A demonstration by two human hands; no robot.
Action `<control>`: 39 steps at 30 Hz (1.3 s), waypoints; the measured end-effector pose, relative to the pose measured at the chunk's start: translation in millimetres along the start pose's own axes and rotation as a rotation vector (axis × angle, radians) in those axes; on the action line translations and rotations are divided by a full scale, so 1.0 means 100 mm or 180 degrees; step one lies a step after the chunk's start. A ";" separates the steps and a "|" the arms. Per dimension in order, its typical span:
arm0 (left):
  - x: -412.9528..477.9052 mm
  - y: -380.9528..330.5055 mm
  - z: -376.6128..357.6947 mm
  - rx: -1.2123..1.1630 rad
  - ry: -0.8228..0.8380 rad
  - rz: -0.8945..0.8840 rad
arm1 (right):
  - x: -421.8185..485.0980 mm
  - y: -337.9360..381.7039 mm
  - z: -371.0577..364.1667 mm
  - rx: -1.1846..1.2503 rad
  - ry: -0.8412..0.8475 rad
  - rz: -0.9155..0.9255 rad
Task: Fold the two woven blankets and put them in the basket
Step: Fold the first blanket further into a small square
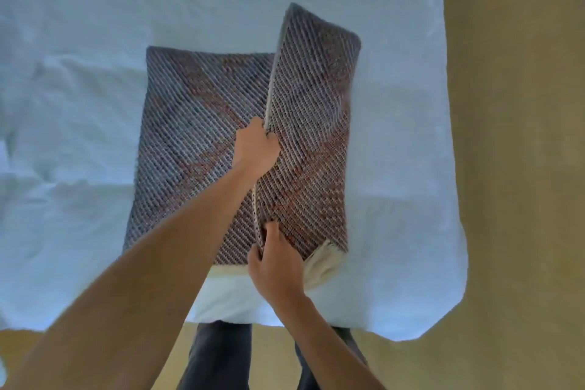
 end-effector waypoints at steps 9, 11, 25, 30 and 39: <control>0.12 1.41 0.98 0.0007 0.0104 0.0078 | 0.44 0.94 -1.09 -0.0017 0.0279 -0.0269; 0.11 1.64 1.17 0.0130 0.0069 0.0128 | 0.52 1.12 -1.28 -0.0005 0.0361 -0.0320; 0.23 2.34 1.58 -0.0219 0.0280 0.0249 | 0.79 1.61 -1.87 0.0089 0.0469 -0.0643; 0.23 2.45 1.60 -0.0211 0.0345 0.0366 | 0.82 1.65 -1.99 0.0272 0.0496 -0.0700; -0.37 2.98 1.22 -0.0468 0.0558 0.0608 | 0.74 1.41 -2.07 0.0730 0.1030 -0.0602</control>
Point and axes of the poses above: each hand's wrist, its own x-axis towards the middle knuckle, its own z-axis out of the back of the hand, y = z × x, the point moved 6 cm from there along x, towards the middle knuckle, and after that the axes turned 15 degrees about y, right-handed, at the moved point
